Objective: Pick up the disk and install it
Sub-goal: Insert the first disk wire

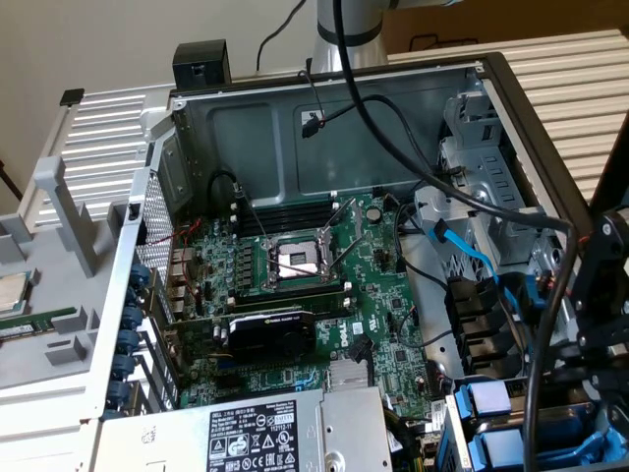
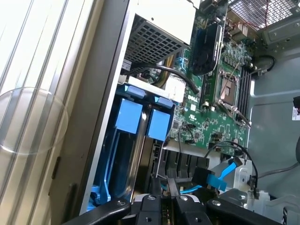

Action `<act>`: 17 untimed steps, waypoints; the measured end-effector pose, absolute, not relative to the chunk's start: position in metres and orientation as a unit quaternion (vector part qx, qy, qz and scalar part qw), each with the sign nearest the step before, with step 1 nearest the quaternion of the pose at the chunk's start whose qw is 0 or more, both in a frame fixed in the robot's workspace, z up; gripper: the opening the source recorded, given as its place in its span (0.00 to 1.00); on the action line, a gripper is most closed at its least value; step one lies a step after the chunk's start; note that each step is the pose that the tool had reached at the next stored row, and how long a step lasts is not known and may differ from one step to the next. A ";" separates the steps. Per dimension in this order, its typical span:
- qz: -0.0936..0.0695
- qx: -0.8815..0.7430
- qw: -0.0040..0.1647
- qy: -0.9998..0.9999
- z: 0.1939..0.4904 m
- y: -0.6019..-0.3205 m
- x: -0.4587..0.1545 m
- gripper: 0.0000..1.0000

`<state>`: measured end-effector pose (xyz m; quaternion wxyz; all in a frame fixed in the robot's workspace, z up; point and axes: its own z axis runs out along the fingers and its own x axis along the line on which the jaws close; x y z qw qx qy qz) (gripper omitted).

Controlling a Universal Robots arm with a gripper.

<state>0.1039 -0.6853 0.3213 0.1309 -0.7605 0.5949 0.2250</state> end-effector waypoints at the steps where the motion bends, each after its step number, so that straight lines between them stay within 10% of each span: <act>1: 0.224 -0.761 0.130 0.595 0.321 -0.685 0.103 0.17; 17: 0.203 -0.766 0.128 0.596 0.331 -0.682 0.096 0.17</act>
